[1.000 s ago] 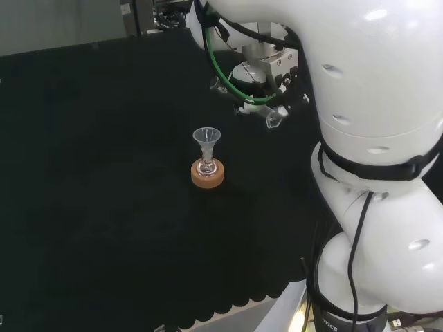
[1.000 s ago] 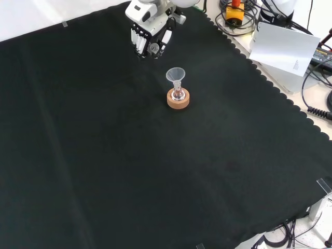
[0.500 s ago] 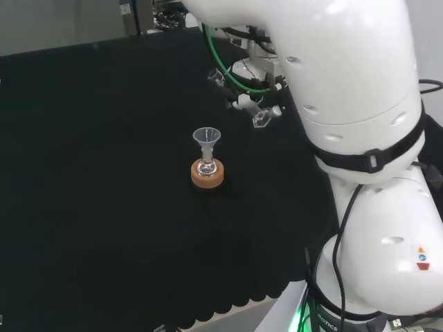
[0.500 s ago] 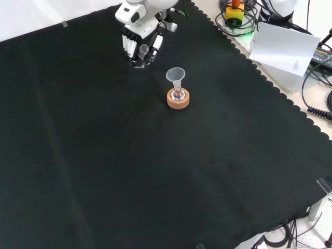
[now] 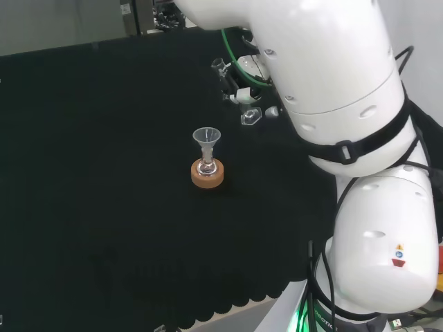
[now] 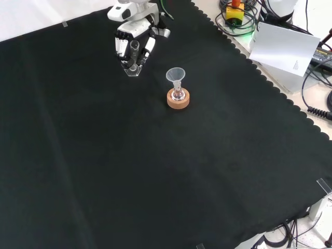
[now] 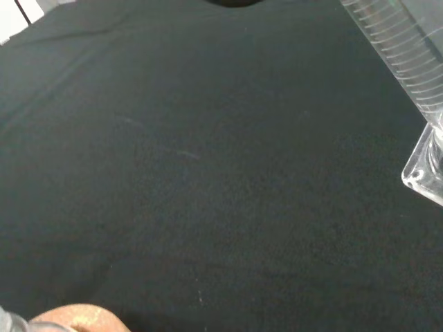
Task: Put the graduated cylinder back on the table.
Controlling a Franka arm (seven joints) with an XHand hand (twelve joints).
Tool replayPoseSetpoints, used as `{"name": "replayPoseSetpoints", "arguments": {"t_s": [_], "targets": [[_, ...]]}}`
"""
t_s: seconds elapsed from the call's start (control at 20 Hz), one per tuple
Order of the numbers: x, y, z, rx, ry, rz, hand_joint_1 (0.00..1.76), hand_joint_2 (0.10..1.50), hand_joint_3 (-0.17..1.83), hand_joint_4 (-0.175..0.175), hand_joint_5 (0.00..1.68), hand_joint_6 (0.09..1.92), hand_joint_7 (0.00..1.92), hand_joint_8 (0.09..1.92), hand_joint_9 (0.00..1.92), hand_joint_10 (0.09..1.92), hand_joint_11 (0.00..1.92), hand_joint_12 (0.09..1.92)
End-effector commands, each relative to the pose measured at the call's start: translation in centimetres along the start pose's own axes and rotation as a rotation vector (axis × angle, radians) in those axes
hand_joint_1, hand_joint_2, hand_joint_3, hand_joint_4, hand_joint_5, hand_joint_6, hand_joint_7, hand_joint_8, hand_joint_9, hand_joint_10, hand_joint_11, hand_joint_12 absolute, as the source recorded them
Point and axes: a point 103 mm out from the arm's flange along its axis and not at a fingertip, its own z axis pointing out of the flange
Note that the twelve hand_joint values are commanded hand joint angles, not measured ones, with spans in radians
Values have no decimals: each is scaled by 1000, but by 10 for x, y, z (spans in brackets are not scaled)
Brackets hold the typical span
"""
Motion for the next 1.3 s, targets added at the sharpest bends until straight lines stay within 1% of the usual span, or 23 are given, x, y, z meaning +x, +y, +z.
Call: {"name": "replayPoseSetpoints", "arguments": {"t_s": [0.05,0.15,0.2,0.6,0.95,1.3], "targets": [[-4,13,20,-26,196,-32,1129,1179,0,-175,872,1177,1020,553,1309,132,1151,772],[-5,13,26,-61,234,-31,1128,1179,0,-175,871,1178,1018,553,1308,131,1151,772],[-6,14,29,-69,259,-29,1128,1179,0,-175,871,1178,1018,553,1308,131,1151,773],[-1,23,46,-74,312,-65,1128,1180,0,-175,870,1181,1009,551,1305,128,1149,774],[2,29,50,-66,309,-72,1128,1180,0,-175,870,1181,1004,552,1303,127,1149,775],[1,29,48,-78,312,-72,1128,1180,0,-175,869,1182,1001,554,1302,126,1148,776]]}}
